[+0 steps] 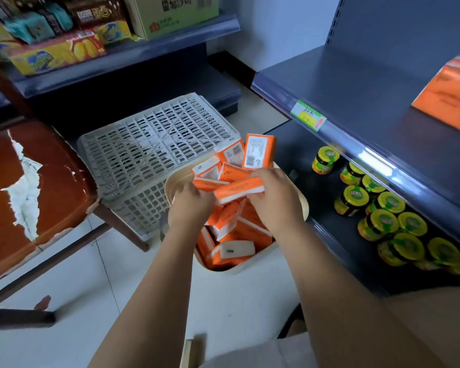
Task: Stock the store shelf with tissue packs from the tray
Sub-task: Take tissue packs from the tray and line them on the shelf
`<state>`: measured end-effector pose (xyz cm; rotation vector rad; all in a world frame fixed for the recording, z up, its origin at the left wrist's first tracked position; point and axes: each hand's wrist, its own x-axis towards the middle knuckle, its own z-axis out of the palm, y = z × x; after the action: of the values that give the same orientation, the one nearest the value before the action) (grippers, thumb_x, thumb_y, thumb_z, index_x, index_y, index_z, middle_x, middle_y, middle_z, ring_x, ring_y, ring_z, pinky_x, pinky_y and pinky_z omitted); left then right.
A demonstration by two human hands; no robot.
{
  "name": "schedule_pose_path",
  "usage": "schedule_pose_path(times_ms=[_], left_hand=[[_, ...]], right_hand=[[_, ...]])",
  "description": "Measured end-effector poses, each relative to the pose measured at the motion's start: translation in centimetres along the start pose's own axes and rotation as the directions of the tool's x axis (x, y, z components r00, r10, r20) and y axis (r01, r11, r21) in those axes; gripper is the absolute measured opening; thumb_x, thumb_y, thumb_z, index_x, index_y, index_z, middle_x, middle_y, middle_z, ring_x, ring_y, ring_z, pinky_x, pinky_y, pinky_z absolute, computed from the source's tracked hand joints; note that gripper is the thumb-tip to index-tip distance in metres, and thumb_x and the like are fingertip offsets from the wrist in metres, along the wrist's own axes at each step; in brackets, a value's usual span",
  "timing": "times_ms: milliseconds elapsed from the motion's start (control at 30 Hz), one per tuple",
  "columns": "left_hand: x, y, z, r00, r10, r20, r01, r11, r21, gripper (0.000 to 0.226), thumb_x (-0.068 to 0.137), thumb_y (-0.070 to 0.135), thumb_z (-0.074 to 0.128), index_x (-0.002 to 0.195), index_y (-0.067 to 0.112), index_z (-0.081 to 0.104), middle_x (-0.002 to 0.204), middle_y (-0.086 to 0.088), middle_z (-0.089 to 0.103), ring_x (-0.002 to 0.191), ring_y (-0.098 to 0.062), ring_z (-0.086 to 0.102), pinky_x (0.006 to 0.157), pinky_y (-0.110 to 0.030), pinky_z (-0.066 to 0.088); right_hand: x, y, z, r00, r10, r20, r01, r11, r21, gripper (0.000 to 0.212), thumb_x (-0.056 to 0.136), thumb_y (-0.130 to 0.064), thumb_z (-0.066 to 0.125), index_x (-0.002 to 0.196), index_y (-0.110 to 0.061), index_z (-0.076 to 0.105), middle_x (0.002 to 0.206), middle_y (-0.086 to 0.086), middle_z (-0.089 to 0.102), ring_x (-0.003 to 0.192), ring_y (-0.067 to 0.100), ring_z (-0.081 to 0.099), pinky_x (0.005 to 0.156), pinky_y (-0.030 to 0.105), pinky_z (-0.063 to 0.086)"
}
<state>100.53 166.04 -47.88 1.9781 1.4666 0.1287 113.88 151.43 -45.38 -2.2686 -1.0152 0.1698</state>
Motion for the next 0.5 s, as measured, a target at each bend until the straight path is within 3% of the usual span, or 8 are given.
schedule_pose_path(times_ms=[100, 200, 267, 333, 433, 500], left_hand=[[-0.9, 0.0, 0.2, 0.996, -0.014, -0.094, 0.007, 0.997, -0.076, 0.036, 0.077, 0.055, 0.043, 0.081, 0.022, 0.055, 0.097, -0.011, 0.066, 0.071, -0.030, 0.064, 0.065, -0.034, 0.049], [-2.9, 0.3, -0.5, 0.985, -0.028, -0.172, 0.002, 0.989, -0.147, 0.020, 0.080, 0.038, 0.056, 0.079, 0.019, 0.054, 0.079, -0.005, 0.056, 0.071, -0.027, 0.065, 0.059, -0.030, 0.042], [-3.8, 0.7, -0.9, 0.975, -0.020, -0.223, -0.029, 0.976, -0.215, 0.010, 0.080, 0.030, 0.059, 0.083, 0.023, 0.052, 0.094, 0.002, 0.054, 0.071, -0.018, 0.059, 0.067, -0.036, 0.049], [-4.3, 1.0, -1.3, 0.964, 0.016, -0.264, -0.090, 0.959, -0.268, 0.019, 0.079, 0.026, 0.062, 0.096, 0.022, 0.054, 0.112, 0.004, 0.050, 0.081, -0.015, 0.057, 0.070, -0.036, 0.045], [-4.6, 1.5, -2.0, 0.936, 0.150, -0.319, -0.260, 0.906, -0.335, 0.045, 0.079, 0.013, 0.068, 0.121, 0.024, 0.056, 0.139, 0.008, 0.043, 0.111, -0.011, 0.054, 0.066, -0.025, 0.037], [-4.7, 2.4, -2.8, 0.903, 0.228, -0.364, -0.363, 0.859, -0.361, 0.058, 0.079, 0.005, 0.067, 0.132, 0.026, 0.055, 0.154, 0.007, 0.034, 0.128, -0.006, 0.042, 0.077, -0.020, 0.039]], right_hand=[[-0.6, 0.8, -0.7, 0.991, 0.116, -0.073, -0.096, 0.969, 0.228, 0.026, 0.090, -0.026, 0.077, 0.114, -0.028, 0.068, 0.113, -0.013, 0.064, 0.107, 0.014, 0.063, 0.081, 0.025, 0.045], [-1.4, 0.9, -1.4, 0.976, 0.202, -0.085, -0.155, 0.910, 0.385, 0.022, 0.086, -0.025, 0.082, 0.095, -0.035, 0.066, 0.091, -0.021, 0.059, 0.097, 0.009, 0.063, 0.080, 0.027, 0.049], [-1.7, 0.9, -1.9, 0.965, 0.247, -0.092, -0.186, 0.883, 0.431, 0.021, 0.084, -0.031, 0.082, 0.085, -0.040, 0.063, 0.091, -0.019, 0.064, 0.091, 0.008, 0.066, 0.078, 0.031, 0.056], [-1.8, 0.6, -2.8, 0.943, 0.319, -0.089, -0.229, 0.821, 0.522, 0.014, 0.084, -0.035, 0.080, 0.088, -0.038, 0.066, 0.096, -0.012, 0.069, 0.087, 0.006, 0.070, 0.071, 0.029, 0.059], [-1.7, 0.0, -3.8, 0.907, 0.421, -0.030, -0.231, 0.556, 0.798, 0.018, 0.084, -0.011, 0.078, 0.089, -0.028, 0.074, 0.100, -0.009, 0.073, 0.083, -0.001, 0.073, 0.063, 0.017, 0.056], [-1.1, -0.5, -4.2, 0.888, 0.460, 0.019, -0.214, 0.375, 0.902, 0.028, 0.077, -0.010, 0.077, 0.100, -0.025, 0.079, 0.120, -0.005, 0.072, 0.100, 0.011, 0.075, 0.075, 0.026, 0.061]])
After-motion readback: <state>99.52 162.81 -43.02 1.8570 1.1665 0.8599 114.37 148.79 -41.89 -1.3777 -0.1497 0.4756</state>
